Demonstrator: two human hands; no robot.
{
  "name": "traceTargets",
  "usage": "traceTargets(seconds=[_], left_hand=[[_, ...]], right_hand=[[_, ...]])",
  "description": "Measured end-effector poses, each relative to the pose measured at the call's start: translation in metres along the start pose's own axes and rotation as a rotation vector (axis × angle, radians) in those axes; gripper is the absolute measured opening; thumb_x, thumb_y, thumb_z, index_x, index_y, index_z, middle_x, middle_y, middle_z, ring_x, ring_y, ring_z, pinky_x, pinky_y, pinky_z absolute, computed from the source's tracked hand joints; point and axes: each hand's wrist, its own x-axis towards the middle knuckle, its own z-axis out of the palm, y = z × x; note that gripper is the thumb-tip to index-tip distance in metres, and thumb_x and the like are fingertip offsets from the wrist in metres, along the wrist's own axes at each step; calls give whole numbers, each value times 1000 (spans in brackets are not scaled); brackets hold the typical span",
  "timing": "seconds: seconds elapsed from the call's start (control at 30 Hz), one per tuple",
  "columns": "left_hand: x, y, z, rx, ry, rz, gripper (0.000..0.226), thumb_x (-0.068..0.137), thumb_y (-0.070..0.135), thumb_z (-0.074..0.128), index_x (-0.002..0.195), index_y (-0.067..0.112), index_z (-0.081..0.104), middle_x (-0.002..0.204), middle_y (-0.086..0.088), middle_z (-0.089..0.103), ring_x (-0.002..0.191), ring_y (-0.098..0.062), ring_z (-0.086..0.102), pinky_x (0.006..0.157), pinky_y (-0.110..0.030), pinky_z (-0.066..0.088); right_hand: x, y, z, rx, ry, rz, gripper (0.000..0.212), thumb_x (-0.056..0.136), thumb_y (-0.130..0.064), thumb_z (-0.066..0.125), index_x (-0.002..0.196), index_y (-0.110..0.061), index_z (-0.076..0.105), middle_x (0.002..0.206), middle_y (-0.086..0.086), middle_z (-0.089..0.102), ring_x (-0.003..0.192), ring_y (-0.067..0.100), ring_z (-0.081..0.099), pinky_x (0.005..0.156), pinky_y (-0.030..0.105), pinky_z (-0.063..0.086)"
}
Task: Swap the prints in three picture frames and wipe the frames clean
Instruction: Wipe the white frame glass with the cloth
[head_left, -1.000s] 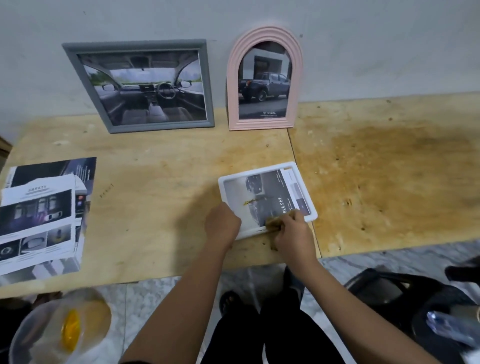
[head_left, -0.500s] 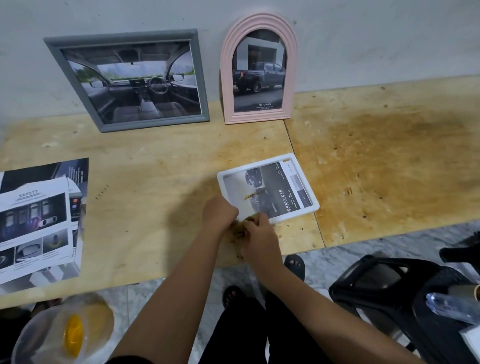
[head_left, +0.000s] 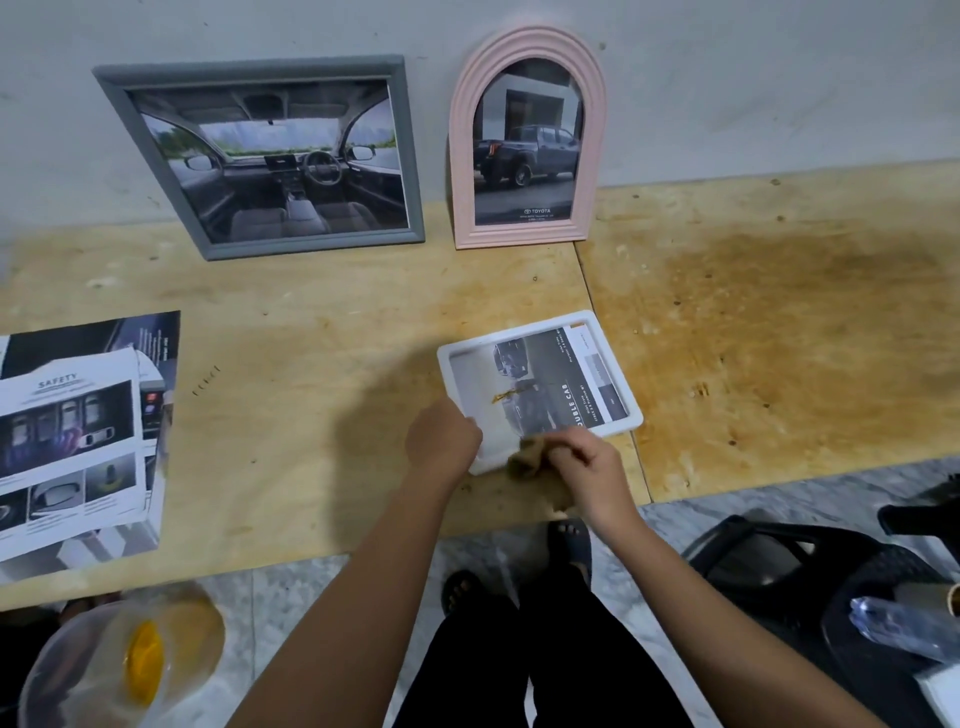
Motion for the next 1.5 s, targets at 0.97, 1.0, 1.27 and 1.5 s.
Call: traceTargets(seconds=[0.97,1.0,1.27,1.5], left_hand=[[-18,5,36,74,281,-79,29,101,30,30,113,10,47,104,-9,55,85,-25,56,61,-31,38],[-18,5,36,70,279,-80,29,101,31,30,112,10,47,105,-9,55,85,-25,56,61,-31,37],[-14,0,37,-102,272,-80,30,100,32,37,115,9,47,102,-11,56,85,-27,54,62,-32,37],[-14,-1,35,-161,284,-57,25,99,35,37,108,14,48,91,-8,56,75,-25,53,62,-37,42]], right_hand=[[103,-2,28,-735,-227,-384,24,94,-22,47,108,-10,63,112,13,54,103,30,49,85,40,45],[105,-4,33,-777,-255,-417,24,93,-21,48,107,-10,63,114,13,55,104,32,49,87,42,44],[115,-15,32,-857,-673,-691,32,85,-16,44,102,-4,68,115,12,63,108,34,56,90,44,48],[126,-11,6,-867,-1009,-880,40,84,-26,36,97,-6,68,117,10,63,114,30,55,97,42,42]])
